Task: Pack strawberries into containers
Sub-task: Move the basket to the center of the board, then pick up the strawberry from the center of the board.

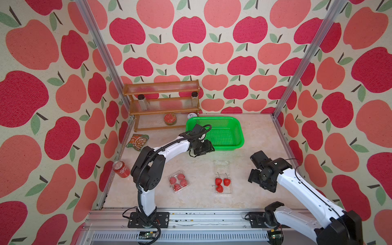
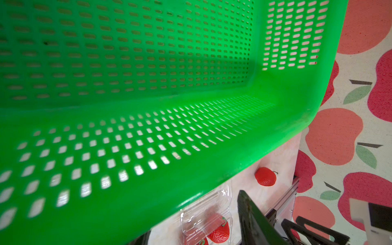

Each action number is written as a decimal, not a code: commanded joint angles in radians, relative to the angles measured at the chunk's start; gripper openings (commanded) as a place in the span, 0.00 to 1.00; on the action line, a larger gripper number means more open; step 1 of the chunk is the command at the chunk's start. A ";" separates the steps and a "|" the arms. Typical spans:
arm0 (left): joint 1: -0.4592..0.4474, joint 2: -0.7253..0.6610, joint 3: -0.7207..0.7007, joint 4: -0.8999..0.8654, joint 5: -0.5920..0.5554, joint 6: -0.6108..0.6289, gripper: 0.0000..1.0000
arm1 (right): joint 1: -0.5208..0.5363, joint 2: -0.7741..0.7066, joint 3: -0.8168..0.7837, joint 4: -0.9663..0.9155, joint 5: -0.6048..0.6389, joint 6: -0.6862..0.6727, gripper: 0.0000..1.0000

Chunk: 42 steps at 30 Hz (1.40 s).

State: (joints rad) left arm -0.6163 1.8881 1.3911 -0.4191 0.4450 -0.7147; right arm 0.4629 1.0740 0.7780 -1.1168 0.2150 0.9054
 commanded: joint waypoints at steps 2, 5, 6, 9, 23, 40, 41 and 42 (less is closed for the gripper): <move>0.023 -0.005 0.012 0.117 0.051 0.026 0.61 | -0.058 0.116 0.036 0.127 -0.030 -0.088 0.85; 0.011 -0.024 -0.011 0.149 0.080 0.009 0.62 | -0.090 0.210 0.063 0.193 -0.067 -0.110 0.85; 0.005 -0.027 -0.012 0.147 0.078 0.008 0.62 | -0.100 0.237 0.067 0.212 -0.076 -0.112 0.85; -0.007 -0.039 -0.015 0.144 0.080 0.006 0.62 | -0.121 0.293 0.067 0.245 -0.112 -0.124 0.84; -0.017 -0.074 -0.063 0.181 0.070 -0.038 0.62 | -0.122 0.342 0.004 0.272 -0.194 -0.177 0.77; -0.013 -0.107 -0.100 0.177 0.057 -0.045 0.62 | -0.136 0.419 0.017 0.326 -0.178 -0.171 0.74; -0.014 -0.110 -0.101 0.177 0.058 -0.044 0.62 | -0.139 0.418 0.020 0.326 -0.171 -0.171 0.74; -0.014 -0.111 -0.102 0.176 0.059 -0.043 0.62 | -0.142 0.418 0.021 0.326 -0.171 -0.172 0.74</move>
State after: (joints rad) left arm -0.6292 1.8114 1.3048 -0.2493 0.5129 -0.7460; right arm 0.3321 1.4837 0.7918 -0.7921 0.0273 0.7372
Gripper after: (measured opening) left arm 0.617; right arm 0.738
